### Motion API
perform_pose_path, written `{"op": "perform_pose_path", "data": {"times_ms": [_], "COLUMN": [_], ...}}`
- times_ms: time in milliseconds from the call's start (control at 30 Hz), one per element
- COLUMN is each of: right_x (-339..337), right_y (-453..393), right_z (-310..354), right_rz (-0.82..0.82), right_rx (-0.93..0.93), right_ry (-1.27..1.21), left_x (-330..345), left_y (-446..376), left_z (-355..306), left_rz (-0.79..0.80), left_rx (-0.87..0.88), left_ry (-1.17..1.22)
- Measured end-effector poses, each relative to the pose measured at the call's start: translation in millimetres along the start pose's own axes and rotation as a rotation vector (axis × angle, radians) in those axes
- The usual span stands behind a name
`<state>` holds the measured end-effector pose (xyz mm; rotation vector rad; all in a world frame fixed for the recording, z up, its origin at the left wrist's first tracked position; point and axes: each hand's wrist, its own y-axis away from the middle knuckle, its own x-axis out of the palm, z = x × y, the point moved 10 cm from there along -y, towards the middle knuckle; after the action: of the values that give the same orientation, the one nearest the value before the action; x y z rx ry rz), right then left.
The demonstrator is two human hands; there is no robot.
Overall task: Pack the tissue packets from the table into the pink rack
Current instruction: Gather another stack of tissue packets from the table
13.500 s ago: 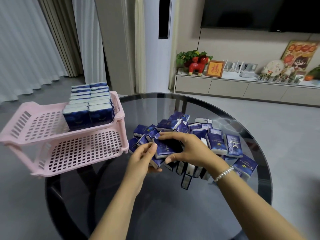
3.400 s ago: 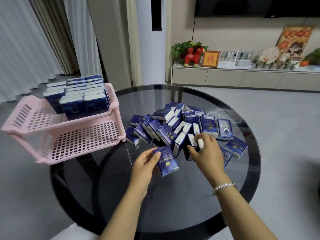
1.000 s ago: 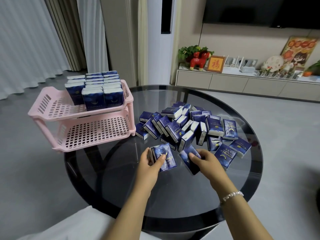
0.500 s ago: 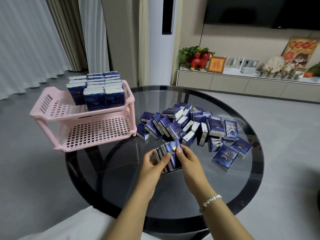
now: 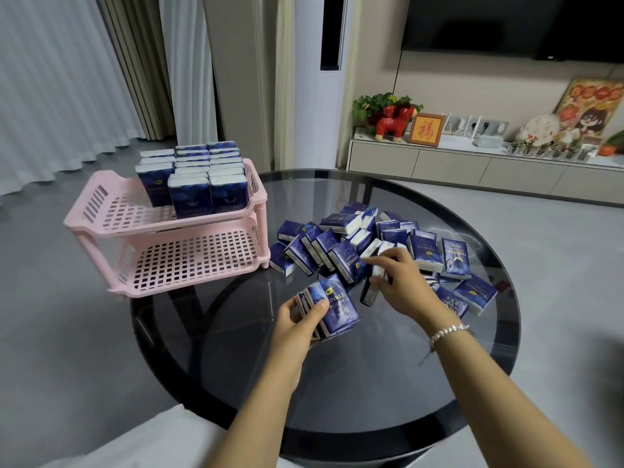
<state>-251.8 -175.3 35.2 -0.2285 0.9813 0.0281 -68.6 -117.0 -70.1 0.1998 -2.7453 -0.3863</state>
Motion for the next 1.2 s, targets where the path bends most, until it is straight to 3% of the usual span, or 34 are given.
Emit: {"op": "perform_pose_path", "data": {"times_ms": [100, 267, 400, 567, 700, 1067, 1200], "right_x": [9, -2, -13, -7, 0, 45, 46], "right_y": [1, 8, 24, 54, 65, 71, 72], "right_z": [-2, -4, -15, -25, -19, 19, 38], "right_rz": [0.115, 0.036, -0.093, -0.21, -0.271, -0.1, 0.005], "right_rx": [-0.003, 0.03, 0.121, 0.325, 0.341, 0.315, 0.216], "right_ry": [0.065, -0.017, -0.25, -0.724, -0.916, -1.086, -1.144], "left_x": [-1, -5, -12, -14, -13, -2, 0], "left_y": [-2, -4, -5, -4, -1, 6, 7], "left_z": [2, 2, 2, 4, 2, -8, -11], "left_rz": [-0.004, -0.006, -0.047, -0.071, -0.075, 0.01, 0.022], "left_rx": [-0.008, -0.006, 0.001, -0.003, -0.001, 0.048, 0.037], "left_ry": [-0.005, -0.014, -0.054, -0.064, -0.08, -0.042, -0.096]}}
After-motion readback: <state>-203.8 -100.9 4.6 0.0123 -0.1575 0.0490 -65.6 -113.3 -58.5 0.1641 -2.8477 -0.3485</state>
